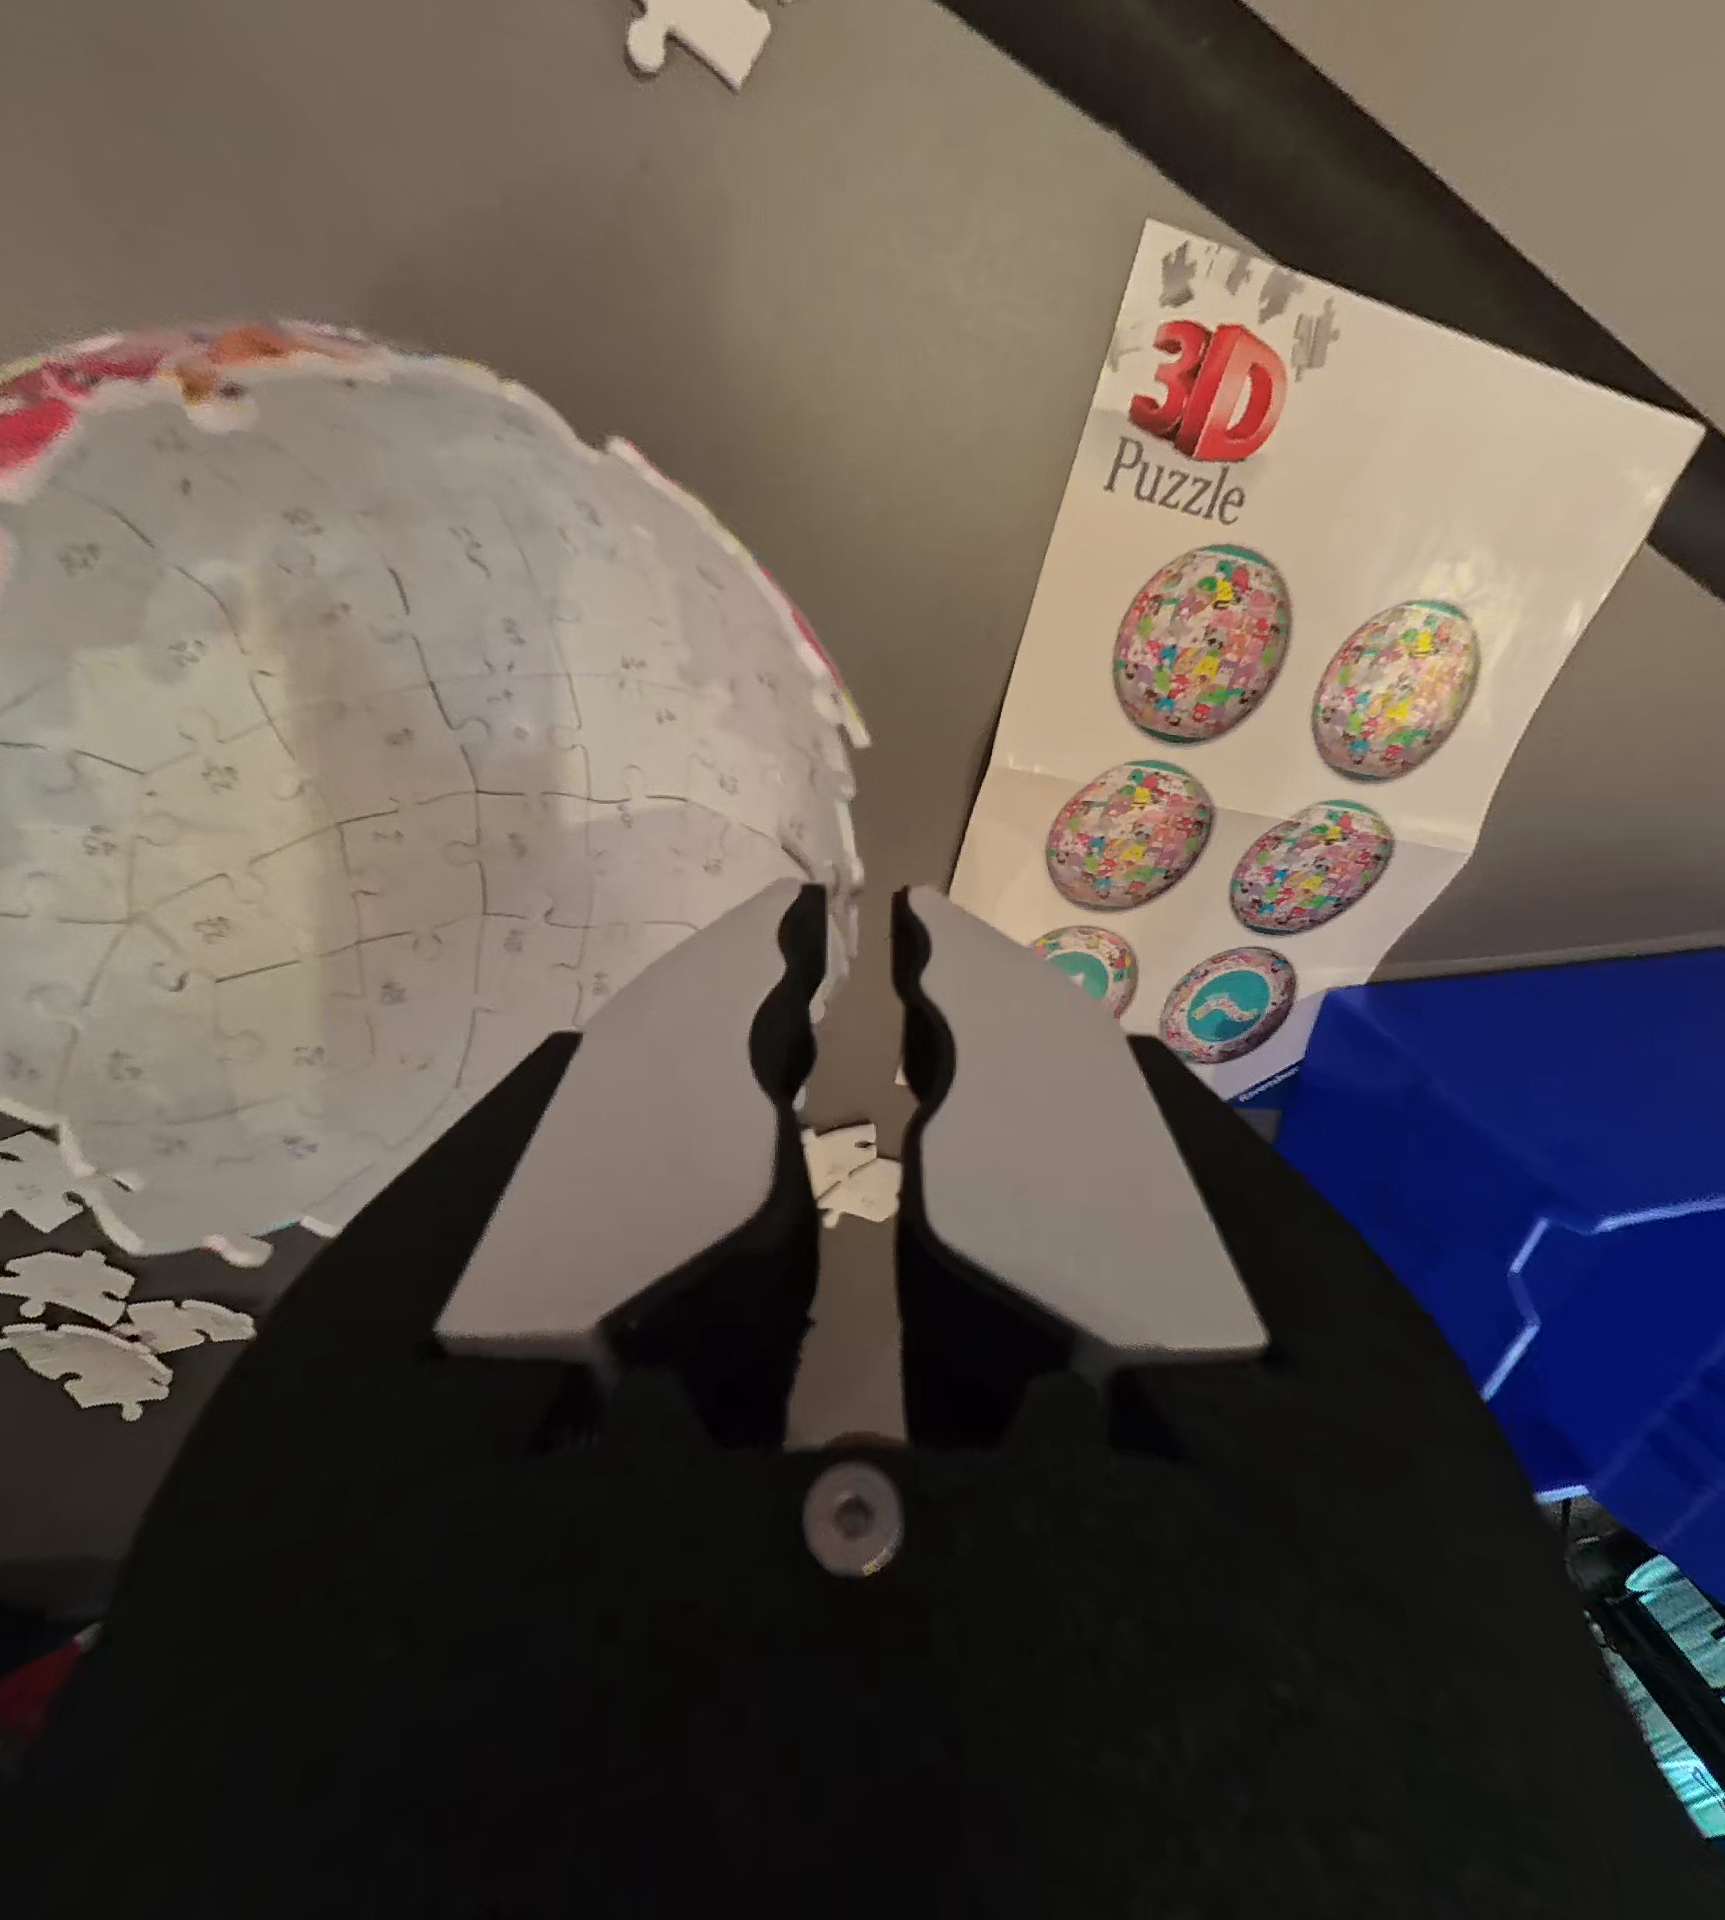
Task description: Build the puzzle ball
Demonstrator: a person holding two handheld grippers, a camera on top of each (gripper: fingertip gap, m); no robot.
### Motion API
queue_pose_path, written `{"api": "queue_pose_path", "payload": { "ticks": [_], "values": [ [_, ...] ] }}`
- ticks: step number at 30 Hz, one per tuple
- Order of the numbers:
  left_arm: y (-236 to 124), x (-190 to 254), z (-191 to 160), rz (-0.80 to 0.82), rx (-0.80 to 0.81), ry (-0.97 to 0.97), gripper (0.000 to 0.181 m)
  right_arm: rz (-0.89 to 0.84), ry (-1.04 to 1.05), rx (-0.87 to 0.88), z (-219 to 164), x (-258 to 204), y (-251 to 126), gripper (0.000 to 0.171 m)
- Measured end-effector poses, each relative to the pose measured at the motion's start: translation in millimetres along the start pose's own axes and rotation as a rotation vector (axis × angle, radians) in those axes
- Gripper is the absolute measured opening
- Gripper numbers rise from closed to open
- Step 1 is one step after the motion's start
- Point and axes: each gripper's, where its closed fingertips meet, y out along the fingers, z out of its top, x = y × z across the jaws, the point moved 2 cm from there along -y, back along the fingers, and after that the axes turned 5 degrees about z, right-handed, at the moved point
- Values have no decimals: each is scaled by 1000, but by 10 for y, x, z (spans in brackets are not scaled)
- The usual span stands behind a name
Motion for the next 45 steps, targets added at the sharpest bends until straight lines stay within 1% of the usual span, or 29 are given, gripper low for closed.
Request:
{"api": "queue_pose_path", "payload": {
  "ticks": [2, 5, 6, 8, 10, 14, 17, 20, 25, 28, 29, 33, 41, 45],
  "values": [
    [-2, 2, 0, 1, 0, 1, 58, -5, -10, -13, 6, -16, 19, 6],
    [-6, 3, 1, 0, 2, -2, 58, -11, -20, -22, 16, -30, 37, 8],
    [-6, 5, 0, 0, 2, -2, 58, -13, -23, -23, 17, -32, 34, 10],
    [-7, 6, 0, 0, 1, -1, 58, -28, -25, -18, 11, -9, 3, 25],
    [-8, 9, 0, 1, 2, 0, 58, -41, -22, -10, -26, 35, -59, 26],
    [-9, 11, -1, 1, 0, 0, 58, 33, 28, -3, -121, 25, -118, 16],
    [-8, 13, -3, 2, -1, 0, 58, 47, 36, 2, -129, 21, -100, 15],
    [-8, 14, -3, 3, -1, 1, 58, 57, 27, -5, -120, -14, -73, 8],
    [-10, 14, -3, 3, -1, 1, 58, 53, 18, -10, -97, -50, -61, 8],
    [-10, 16, -2, 4, 0, 4, 58, 25, 13, -10, -101, -19, -97, 18],
    [-10, 16, -2, 4, 0, 3, 58, 18, 14, -6, -107, -4, -122, 19],
    [-10, 14, -2, 2, 0, 0, 58, 28, 33, 2, -150, 25, -174, 12],
    [-9, 11, -3, 2, 0, 0, 58, 67, 36, 4, -131, -21, -115, 4],
    [-8, 11, -3, 4, 0, 3, 58, 55, 24, -1, -116, -40, -121, 2]
  ]
}}
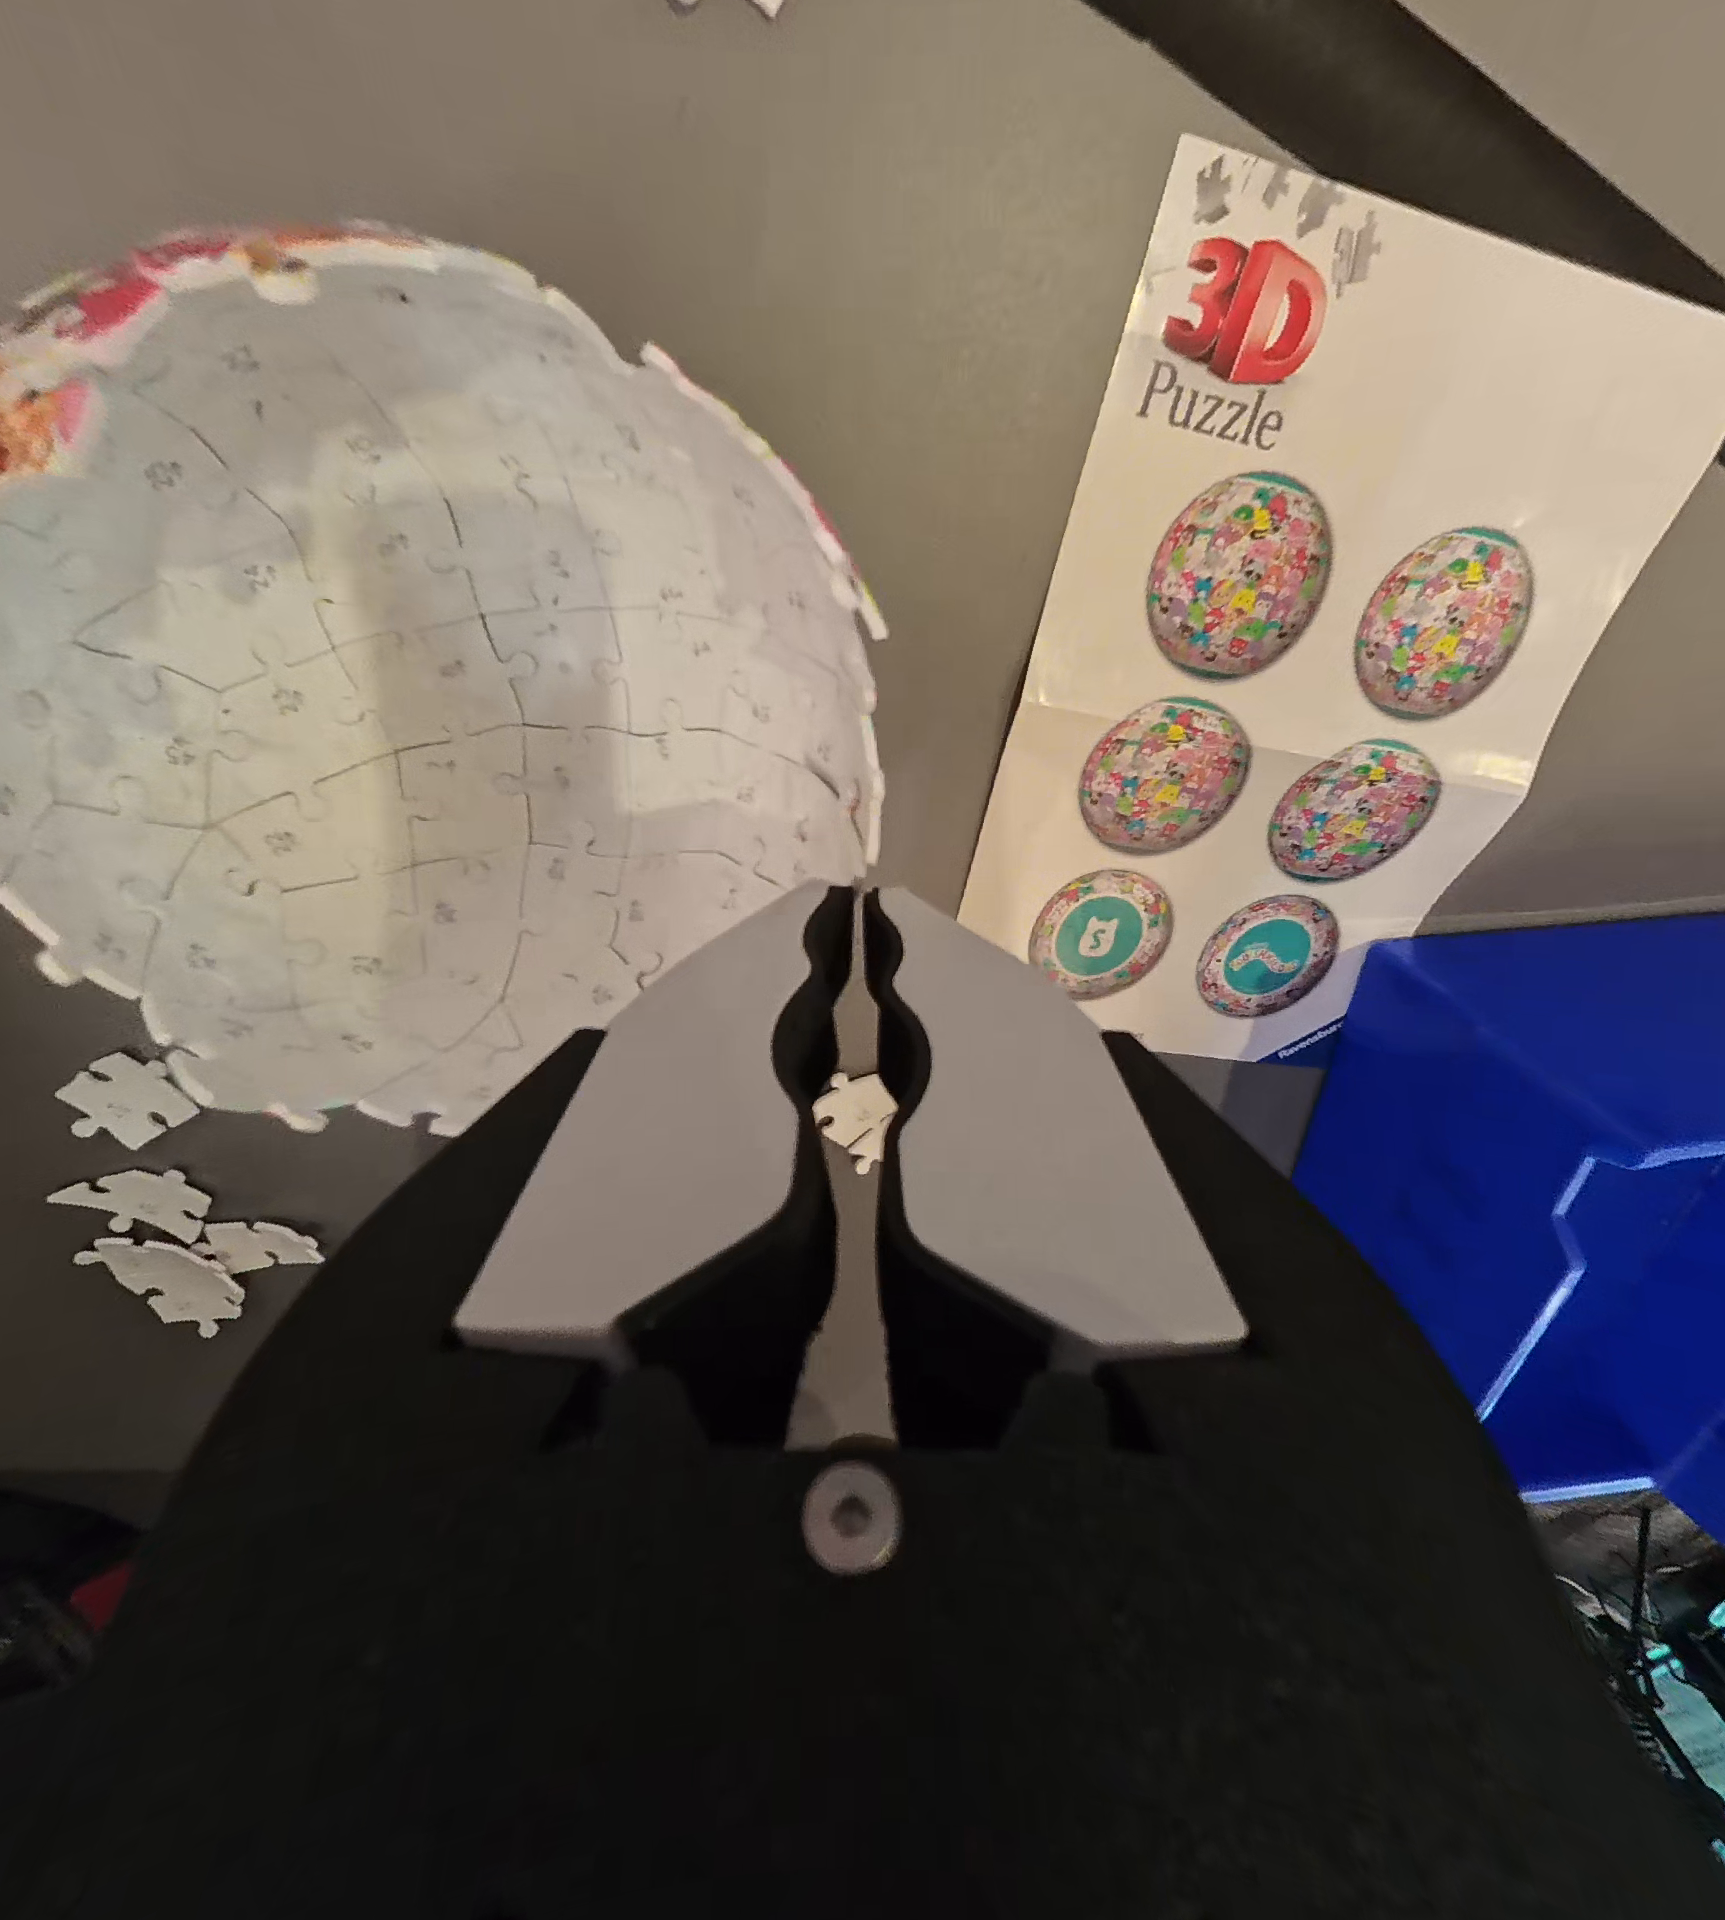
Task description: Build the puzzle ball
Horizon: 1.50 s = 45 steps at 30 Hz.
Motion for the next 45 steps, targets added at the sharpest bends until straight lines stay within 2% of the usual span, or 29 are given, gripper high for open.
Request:
{"api": "queue_pose_path", "payload": {
  "ticks": [13, 20, 24, 30, 32, 38, 45],
  "values": [
    [4, -3, -3, 0, -3, -1, 58, -46, -24, -20, 28, 5, 18, 9],
    [4, -4, -1, 0, -2, -1, 58, -49, -28, -29, 36, -12, 33, 4],
    [3, -5, 0, -1, -2, -2, 58, -65, -36, -26, 45, 3, 16, 23],
    [4, -4, -1, 0, -2, -2, 58, -74, -113, -62, 92, 15, 129, 32],
    [4, -5, -1, -1, -2, -3, 58, -67, -117, -63, 126, 17, 163, 30],
    [-2, -9, 4, -5, 2, -10, 58, -44, -99, -57, 185, 24, 172, 11],
    [1, -6, 0, -4, 0, -8, 58, -47, -101, -73, 173, 15, 199, 8]
  ]
}}
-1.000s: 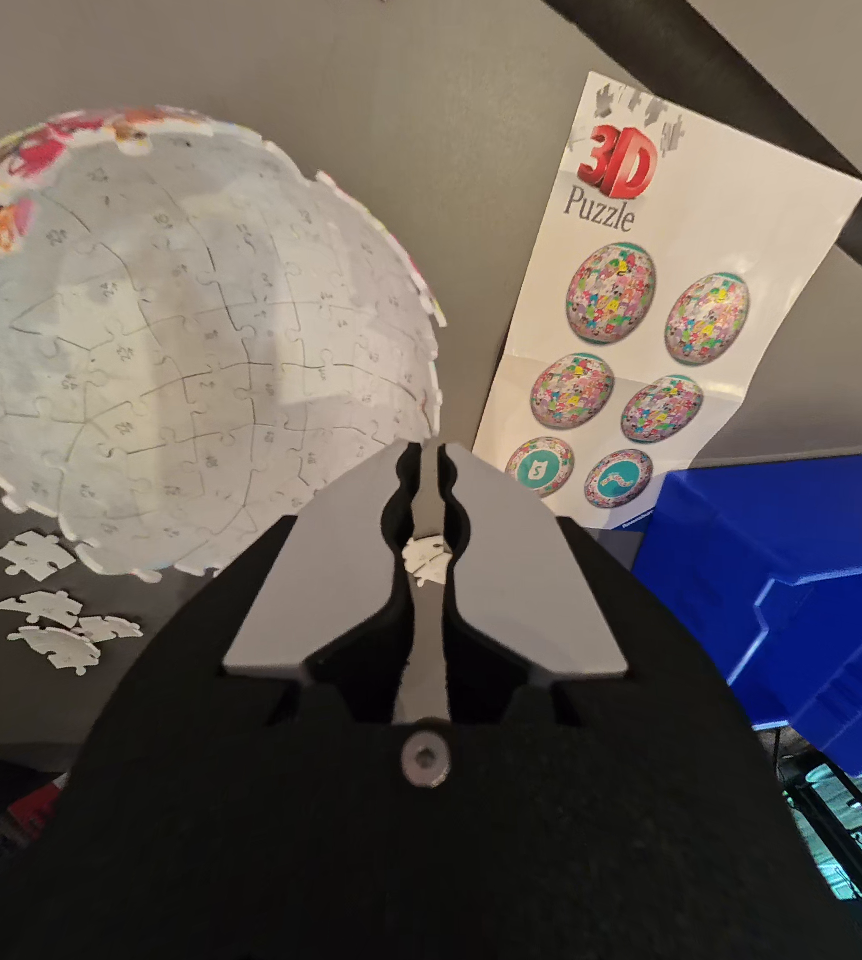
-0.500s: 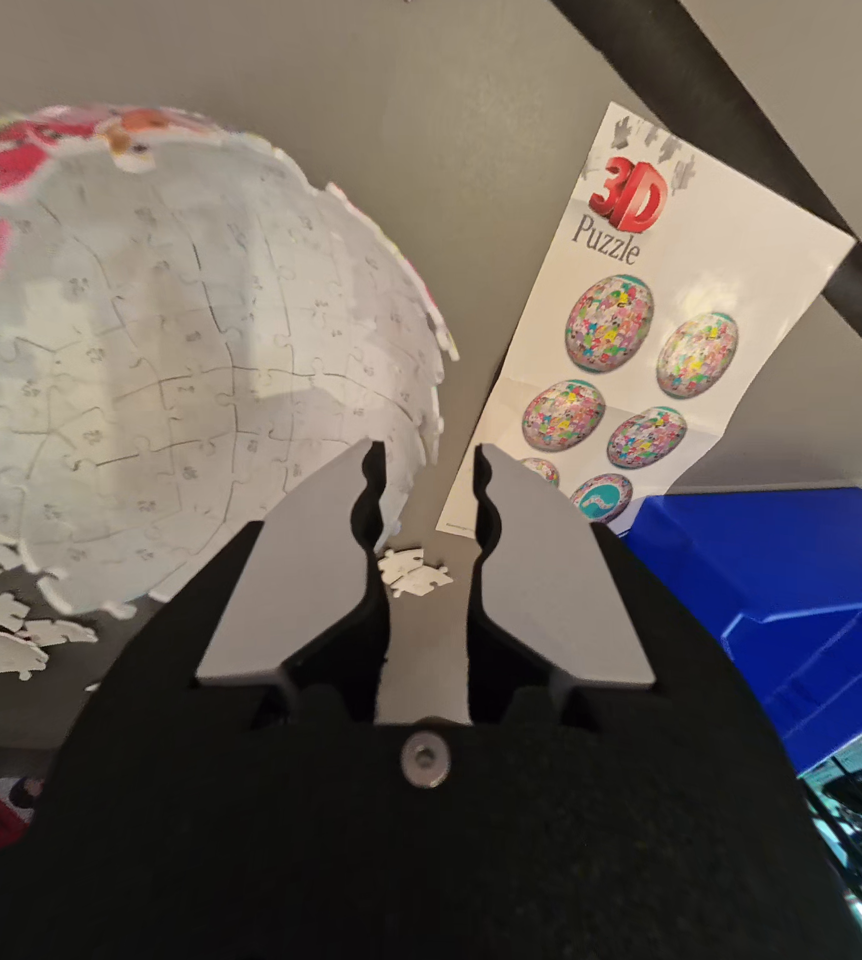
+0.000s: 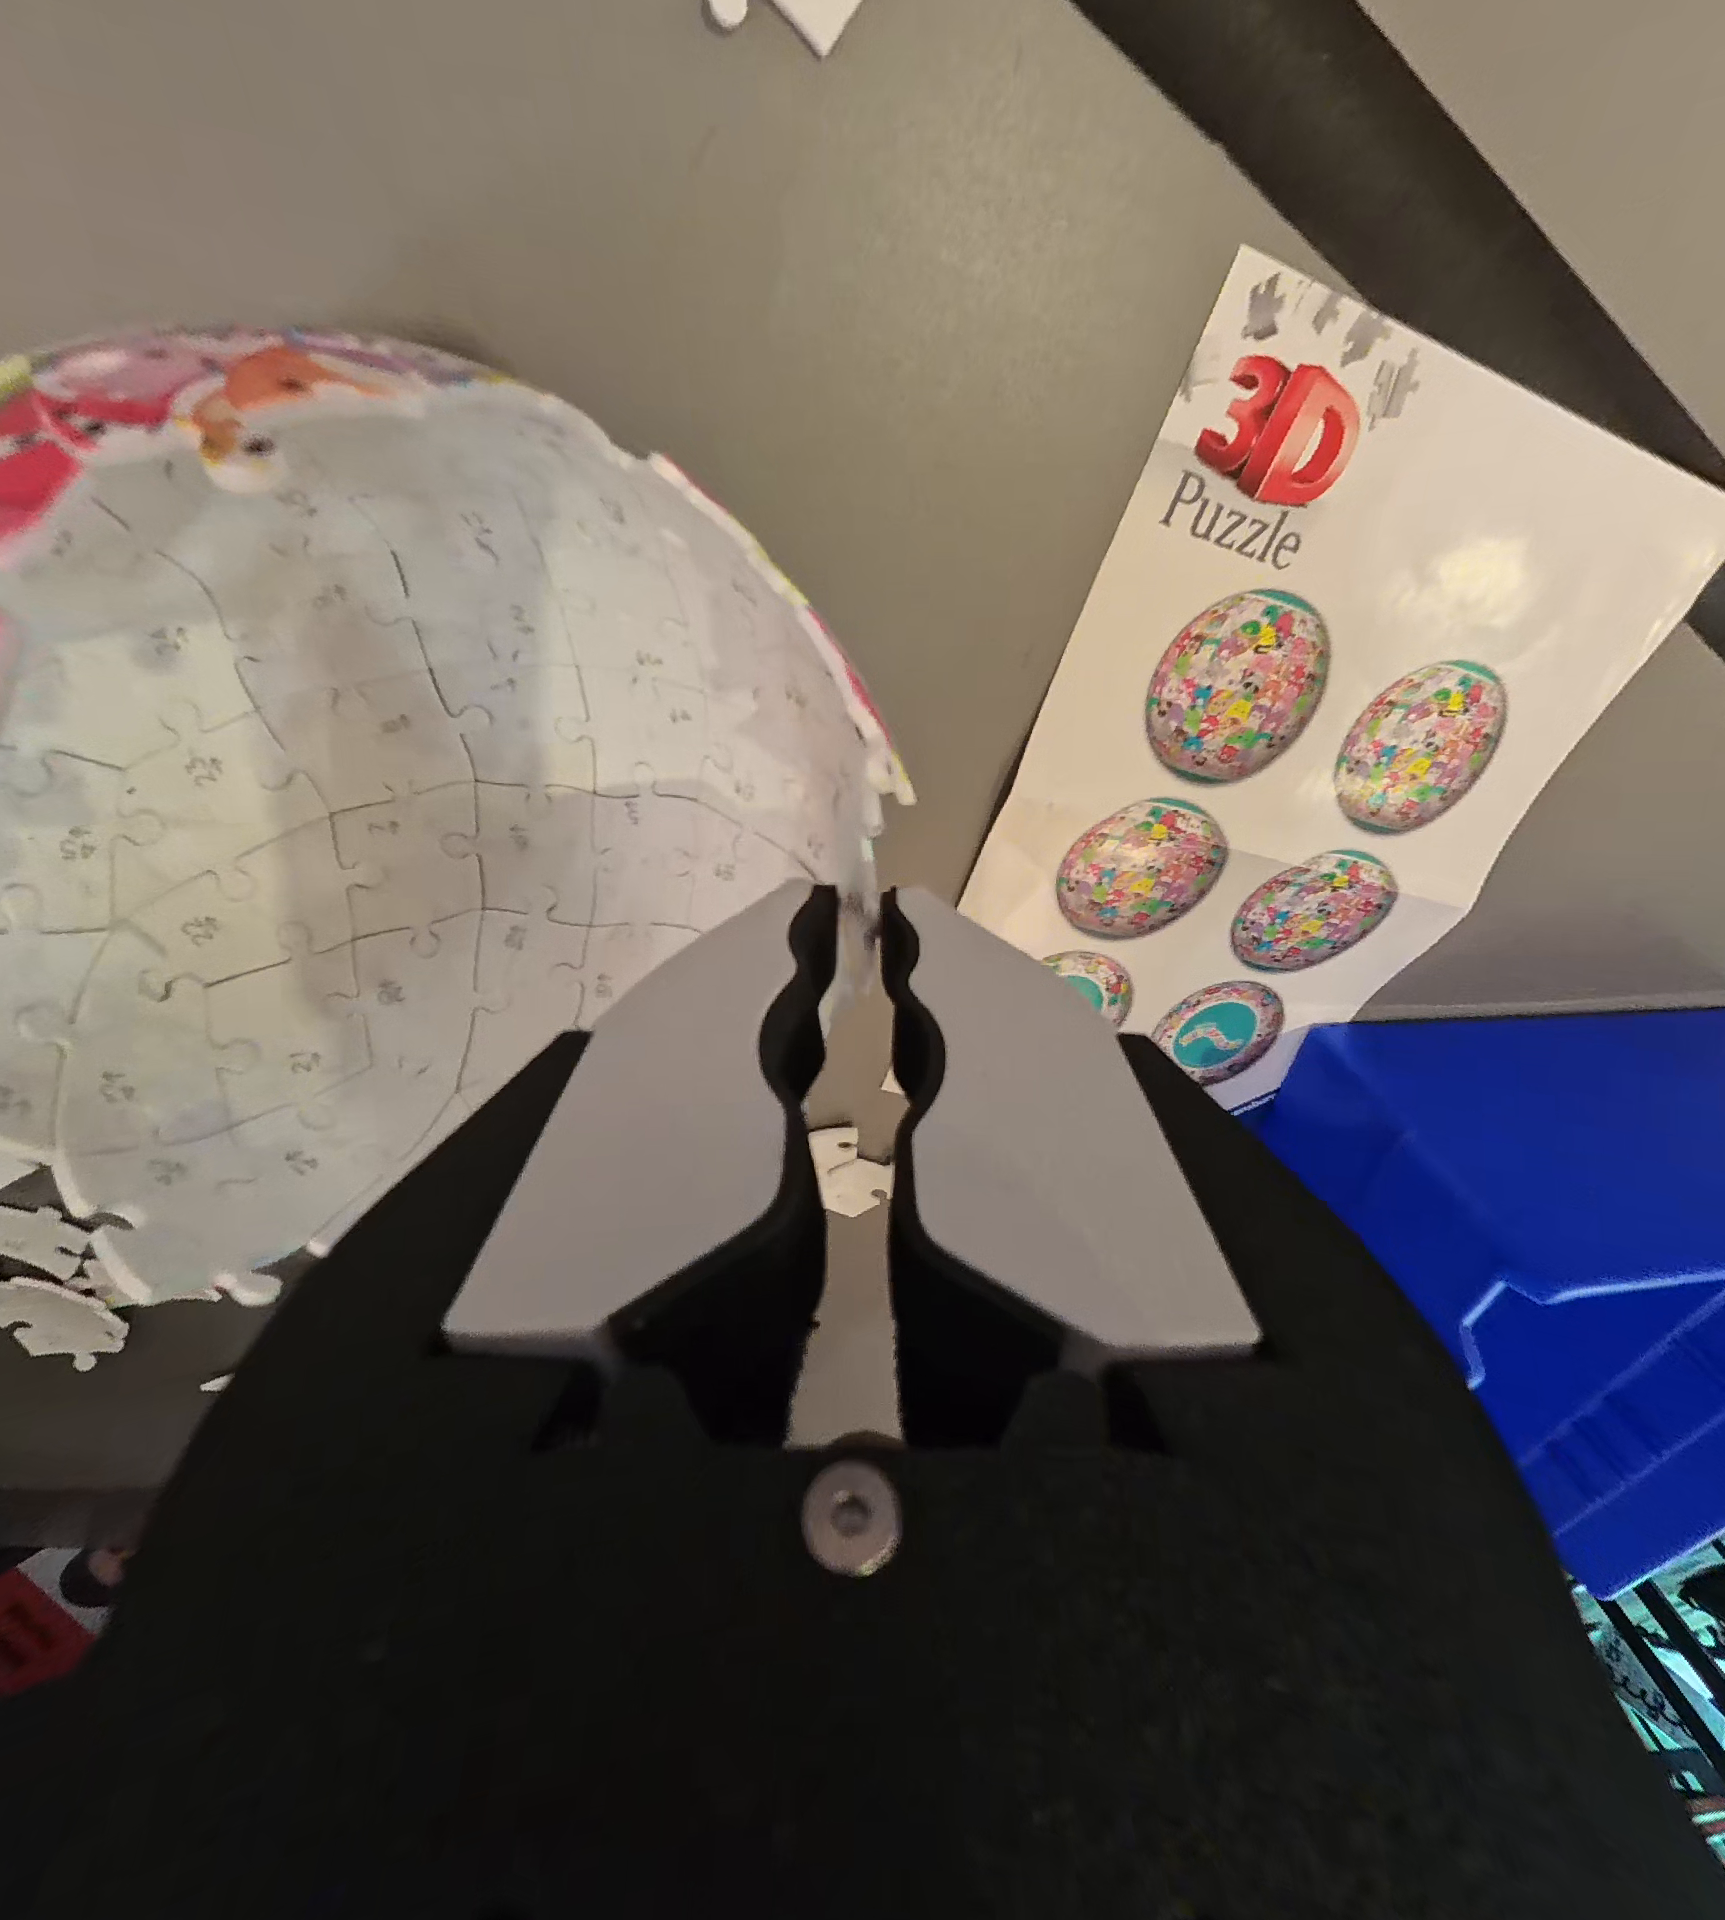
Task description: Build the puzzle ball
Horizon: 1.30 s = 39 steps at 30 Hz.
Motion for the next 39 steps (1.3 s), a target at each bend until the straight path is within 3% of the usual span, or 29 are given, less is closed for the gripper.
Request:
{"api": "queue_pose_path", "payload": {
  "ticks": [11, 15, 20, 39],
  "values": [
    [0, 1, -1, 1, 0, 1, 58, -16, -2, -13, 6, -3, 4, 8],
    [1, 1, -1, 1, 0, 1, 58, -15, -4, -17, -7, -6, -15, 18],
    [1, 1, -3, 1, 0, 2, 58, -26, -11, -31, -16, -8, 5, 9],
    [-1, 0, -7, 1, -1, 2, 58, -30, -6, -22, 6, -30, 15, 7]
  ]
}}
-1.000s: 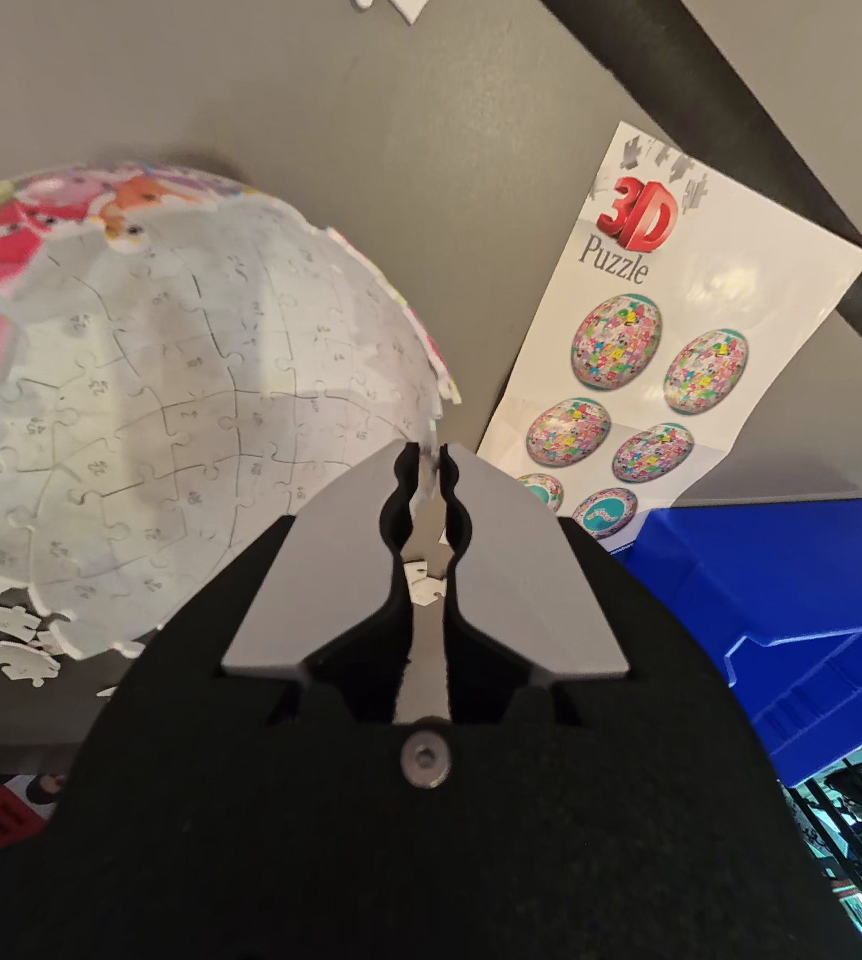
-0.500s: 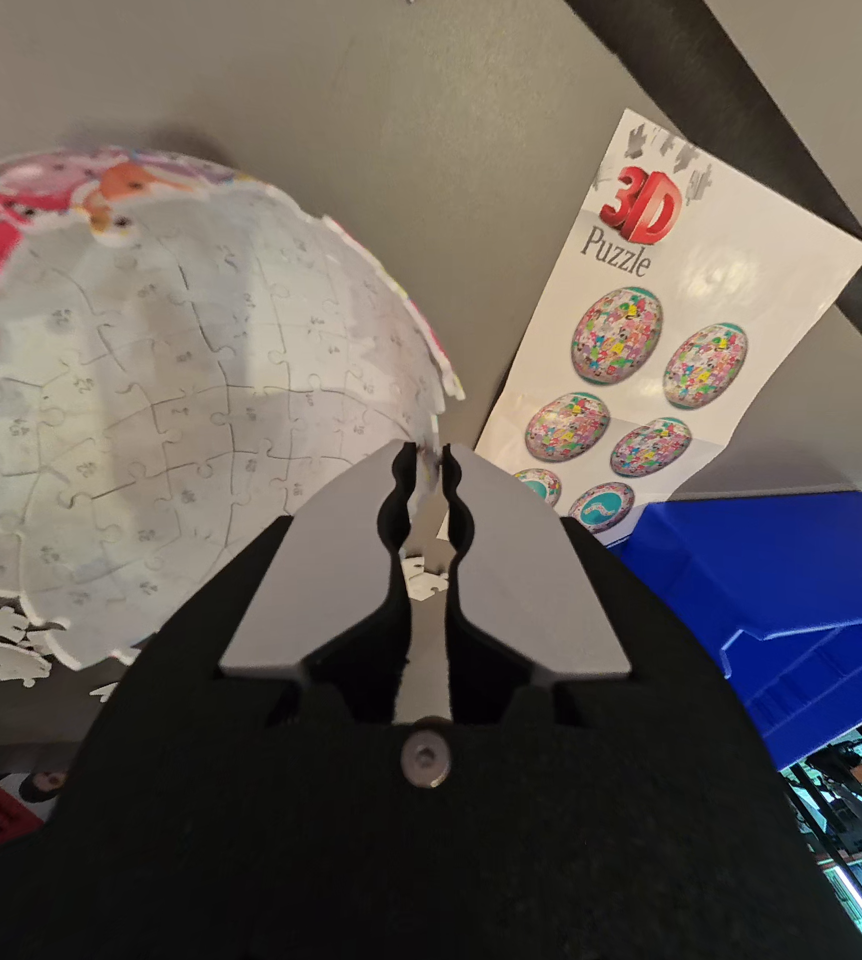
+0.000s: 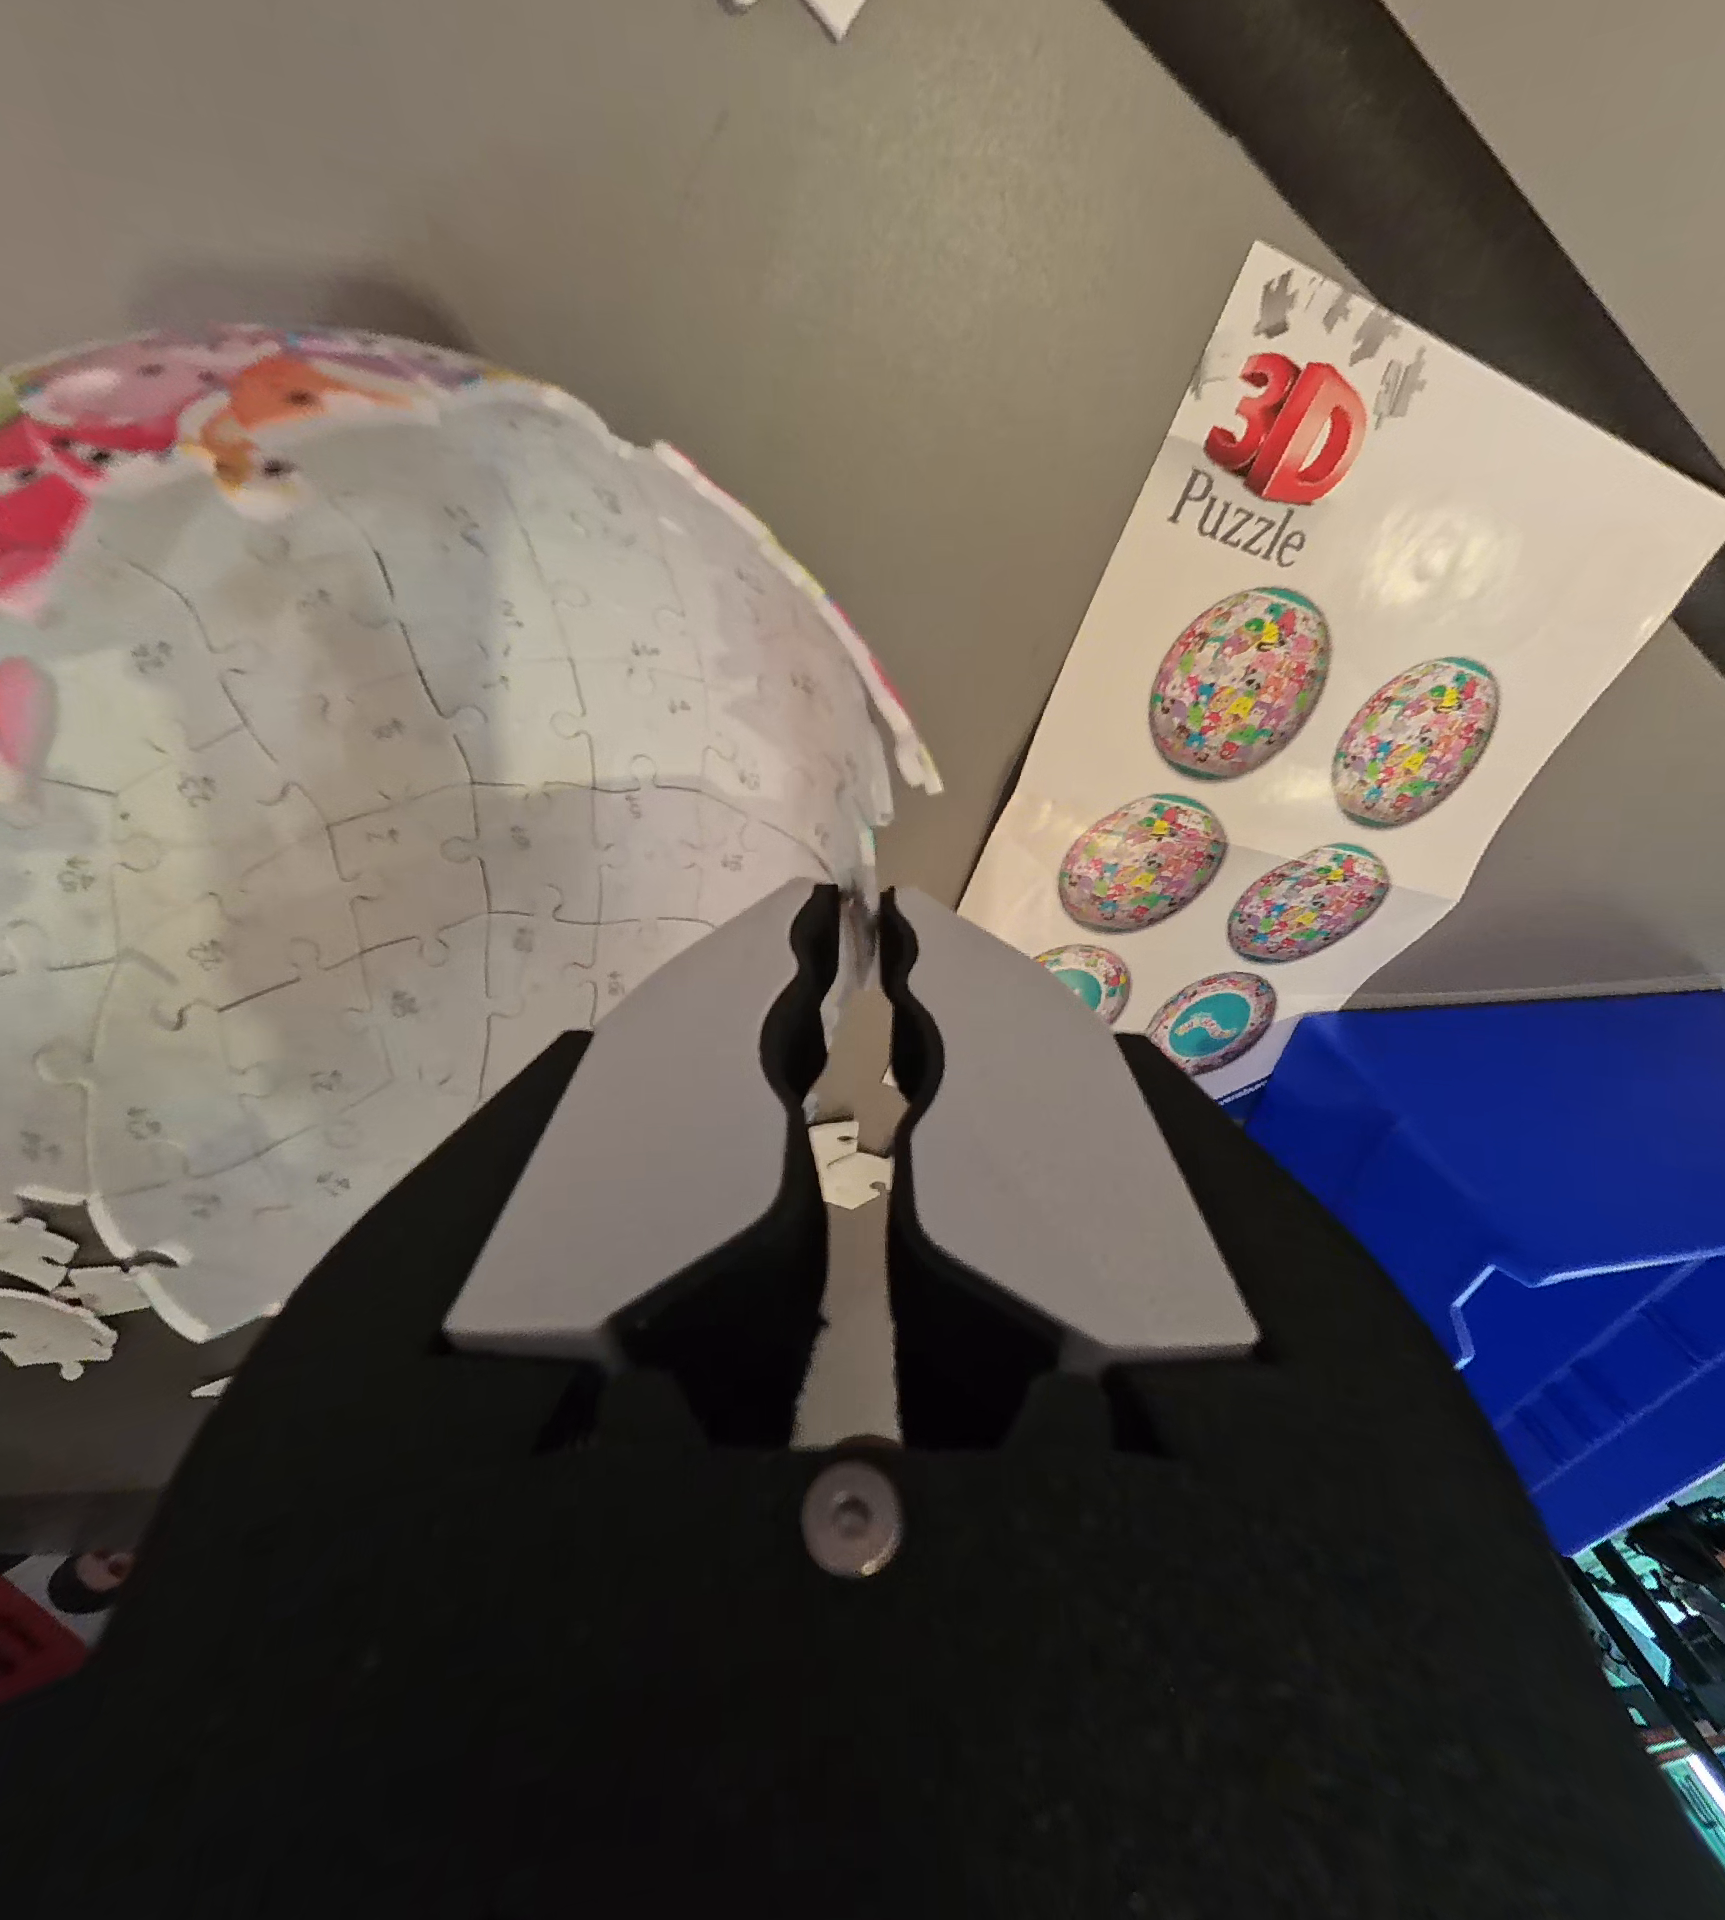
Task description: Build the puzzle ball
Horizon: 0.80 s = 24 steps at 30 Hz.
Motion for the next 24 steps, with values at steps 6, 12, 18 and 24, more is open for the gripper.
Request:
{"api": "queue_pose_path", "payload": {
  "ticks": [6, 12, 18, 24],
  "values": [
    [3, 3, -2, 4, -3, 7, 58, 10, 4, 77, -33, 54, -151, 33],
    [-24, -24, 29, 17, 23, -2, 53, 121, -62, 603, -113, 97, -684, 27],
    [-155, -149, 292, 62, 215, -41, 23, 110, -236, 981, -426, 198, -324, 47],
    [78, -107, 1399, 33, 133, -58, 0, 118, -601, 1035, -499, 154, 4, 39]
  ]
}}
